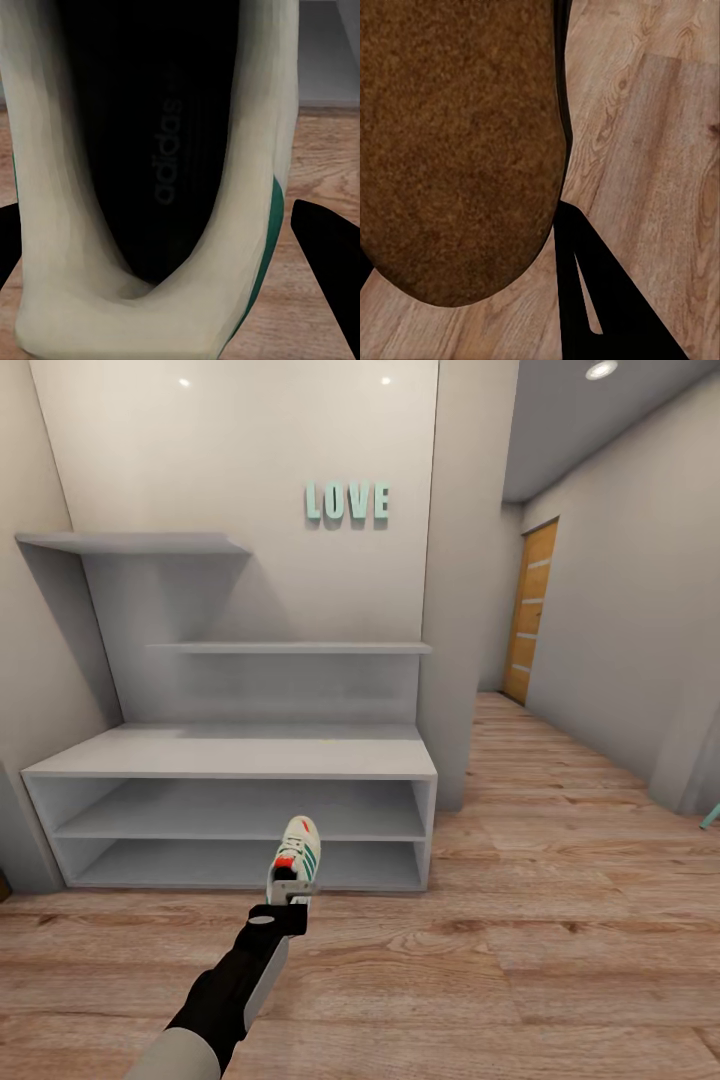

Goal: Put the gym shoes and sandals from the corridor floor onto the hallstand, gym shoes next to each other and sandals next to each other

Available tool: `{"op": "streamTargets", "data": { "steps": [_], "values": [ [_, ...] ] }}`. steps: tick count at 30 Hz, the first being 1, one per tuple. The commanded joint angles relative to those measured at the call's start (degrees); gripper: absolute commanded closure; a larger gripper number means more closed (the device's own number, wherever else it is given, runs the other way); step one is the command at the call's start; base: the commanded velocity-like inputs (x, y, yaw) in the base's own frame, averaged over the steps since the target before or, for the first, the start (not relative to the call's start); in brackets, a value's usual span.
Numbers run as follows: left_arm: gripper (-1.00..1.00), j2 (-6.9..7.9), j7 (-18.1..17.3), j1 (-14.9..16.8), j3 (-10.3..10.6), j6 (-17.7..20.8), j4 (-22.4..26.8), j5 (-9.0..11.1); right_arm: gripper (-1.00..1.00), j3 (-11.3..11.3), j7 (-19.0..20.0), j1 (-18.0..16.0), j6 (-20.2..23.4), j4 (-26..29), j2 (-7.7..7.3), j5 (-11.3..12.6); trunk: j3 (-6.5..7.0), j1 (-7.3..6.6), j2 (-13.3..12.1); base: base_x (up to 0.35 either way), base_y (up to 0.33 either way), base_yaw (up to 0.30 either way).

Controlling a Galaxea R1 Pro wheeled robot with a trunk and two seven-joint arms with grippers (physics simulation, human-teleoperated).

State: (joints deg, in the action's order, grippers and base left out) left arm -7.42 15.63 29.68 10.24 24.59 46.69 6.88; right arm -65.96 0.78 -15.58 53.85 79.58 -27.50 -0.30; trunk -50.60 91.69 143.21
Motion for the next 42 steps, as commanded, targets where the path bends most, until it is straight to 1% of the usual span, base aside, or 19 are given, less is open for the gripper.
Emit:
{"op": "streamTargets", "data": {
  "steps": [1,7,18,30,37,42],
  "values": [
    [1.00,0.04,0.54,0.03,0.22,0.22,0.08,0.59,1.00,-0.05,0.02,-0.05,0.29,0.05,-0.01,0.17,-0.06,-0.01,0.03,0.000,0.000,0.000],
    [1.00,0.04,0.54,0.03,0.22,0.20,0.07,0.59,1.00,-0.05,0.01,-0.04,0.36,0.05,-0.01,0.20,-0.14,-0.01,0.03,0.000,0.000,0.000],
    [1.00,0.04,0.54,0.03,0.22,0.20,0.07,0.56,1.00,-0.05,0.01,-0.06,0.38,0.04,-0.01,0.14,-0.93,-0.01,0.03,0.000,0.000,0.000],
    [1.00,0.04,0.54,0.03,0.22,0.20,0.16,0.51,1.00,-0.05,0.00,-0.05,0.38,0.05,-0.01,0.14,-0.97,-0.01,0.03,0.000,0.000,0.000],
    [1.00,0.04,0.54,0.03,0.14,0.20,0.13,0.58,1.00,-0.05,0.01,-0.05,0.38,0.05,-0.01,0.13,-2.55,0.17,0.12,0.000,0.000,0.000],
    [1.00,0.04,0.54,0.03,0.13,0.20,0.10,0.59,1.00,-0.05,0.00,-0.06,0.38,0.05,-0.01,0.13,-4.04,0.30,0.19,0.000,0.000,0.000]
  ]
}}
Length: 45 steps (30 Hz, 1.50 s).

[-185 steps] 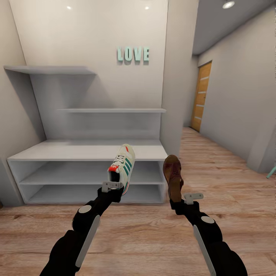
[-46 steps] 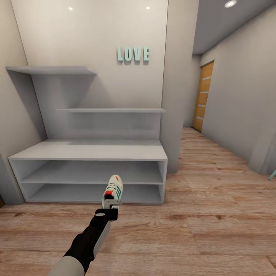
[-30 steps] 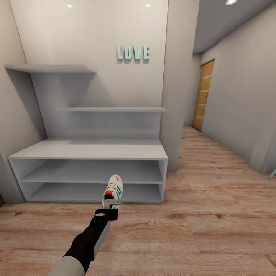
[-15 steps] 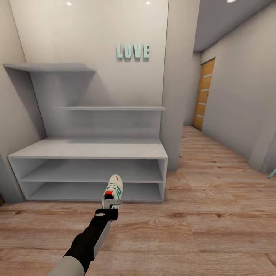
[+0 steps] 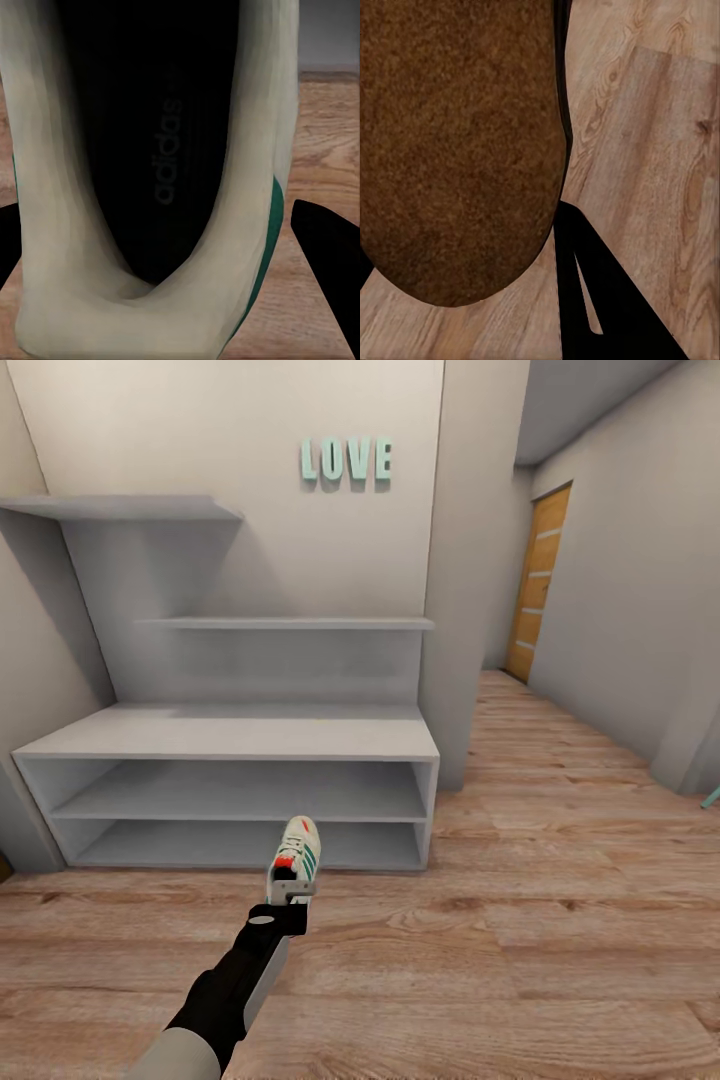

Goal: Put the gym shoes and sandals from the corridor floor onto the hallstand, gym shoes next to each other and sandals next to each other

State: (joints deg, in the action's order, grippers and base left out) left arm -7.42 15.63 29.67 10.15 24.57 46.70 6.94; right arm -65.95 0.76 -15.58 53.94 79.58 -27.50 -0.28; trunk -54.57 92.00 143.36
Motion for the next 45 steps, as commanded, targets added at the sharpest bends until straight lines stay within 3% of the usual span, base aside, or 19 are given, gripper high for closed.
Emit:
{"op": "streamTargets", "data": {
  "steps": [1,22,36,45],
  "values": [
    [1.00,0.04,0.54,0.03,0.22,0.21,0.08,0.53,1.00,-0.06,0.03,-0.06,0.29,0.05,-0.01,0.11,-0.38,0.01,0.05,0.000,0.000,0.000],
    [1.00,0.04,0.63,0.03,0.06,0.23,0.06,0.45,1.00,-0.06,-0.05,-0.04,0.29,0.05,-0.01,0.10,-6.99,0.55,0.33,0.000,0.000,0.000],
    [1.00,0.07,0.63,0.03,0.13,0.29,0.06,0.36,1.00,-0.06,-0.06,-0.05,0.14,-0.23,-0.01,-0.25,-7.38,0.55,0.33,0.005,0.000,0.000],
    [1.00,0.05,0.71,0.03,0.13,0.30,0.06,0.36,1.00,-0.06,-0.06,-0.05,0.20,-0.25,-0.01,-0.25,-7.38,0.55,0.33,0.256,-0.060,0.000]
  ]
}}
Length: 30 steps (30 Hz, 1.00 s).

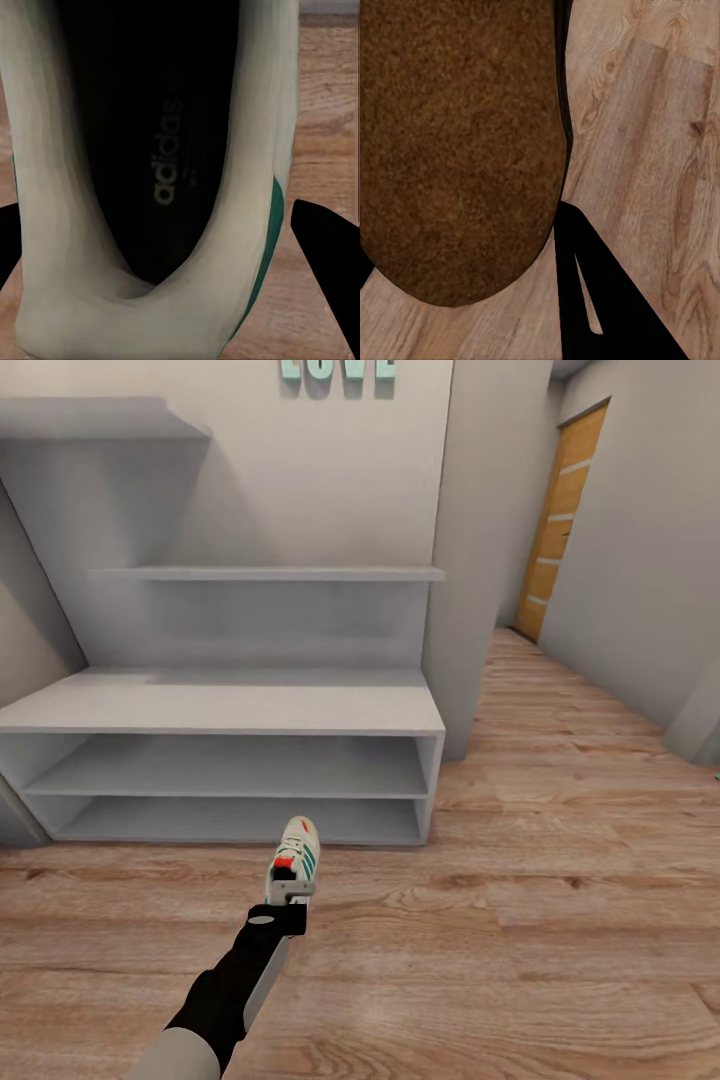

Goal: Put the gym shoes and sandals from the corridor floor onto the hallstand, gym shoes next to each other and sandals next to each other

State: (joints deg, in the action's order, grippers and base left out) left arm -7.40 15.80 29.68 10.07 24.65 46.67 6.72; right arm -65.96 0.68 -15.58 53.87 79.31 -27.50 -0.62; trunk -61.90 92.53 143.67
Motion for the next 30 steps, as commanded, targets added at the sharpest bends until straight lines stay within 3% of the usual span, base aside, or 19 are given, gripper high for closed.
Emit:
{"op": "streamTargets", "data": {
  "steps": [1,30],
  "values": [
    [1.00,0.03,0.54,0.03,0.21,0.24,0.09,0.57,1.00,-0.05,0.02,-0.04,0.27,0.04,-0.01,0.10,-0.06,0.02,0.02,0.335,-0.130,0.000],
    [1.00,0.10,0.47,0.03,0.12,0.49,0.09,0.66,1.00,-0.05,-0.01,-0.06,0.27,0.04,-0.01,0.10,-0.06,0.02,0.02,0.310,-0.198,0.000]
  ]
}}
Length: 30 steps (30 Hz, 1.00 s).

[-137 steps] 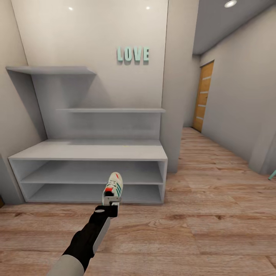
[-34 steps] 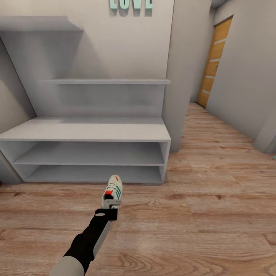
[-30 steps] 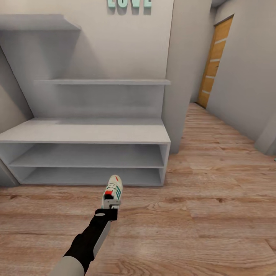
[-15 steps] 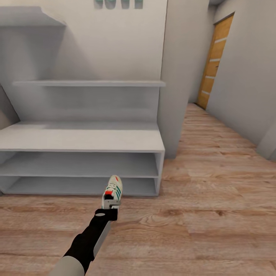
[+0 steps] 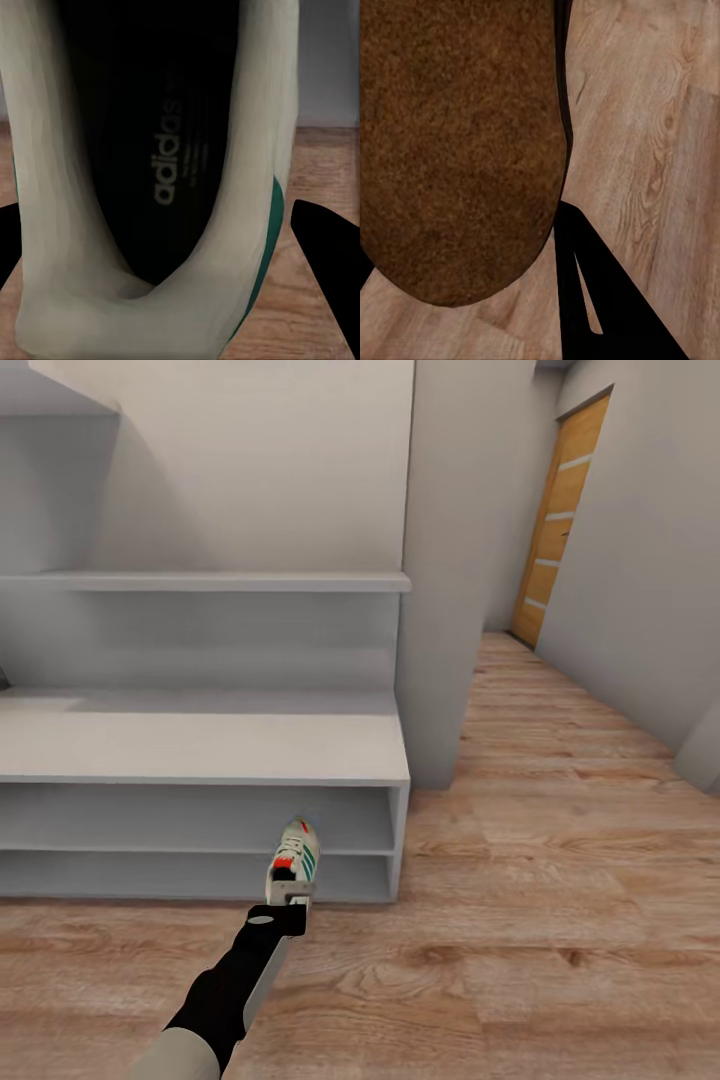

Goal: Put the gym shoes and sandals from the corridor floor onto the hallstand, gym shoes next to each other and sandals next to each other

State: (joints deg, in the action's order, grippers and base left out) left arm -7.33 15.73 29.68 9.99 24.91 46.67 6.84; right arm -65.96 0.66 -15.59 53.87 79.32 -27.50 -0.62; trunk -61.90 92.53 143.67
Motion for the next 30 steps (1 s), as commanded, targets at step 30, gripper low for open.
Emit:
{"op": "streamTargets", "data": {
  "steps": [30],
  "values": [
    [1.00,0.04,0.54,0.03,0.12,-0.03,0.09,0.55,1.00,-0.05,0.05,-0.06,0.27,0.04,-0.01,0.09,-0.05,0.02,0.02,0.299,0.001,0.000]
  ]
}}
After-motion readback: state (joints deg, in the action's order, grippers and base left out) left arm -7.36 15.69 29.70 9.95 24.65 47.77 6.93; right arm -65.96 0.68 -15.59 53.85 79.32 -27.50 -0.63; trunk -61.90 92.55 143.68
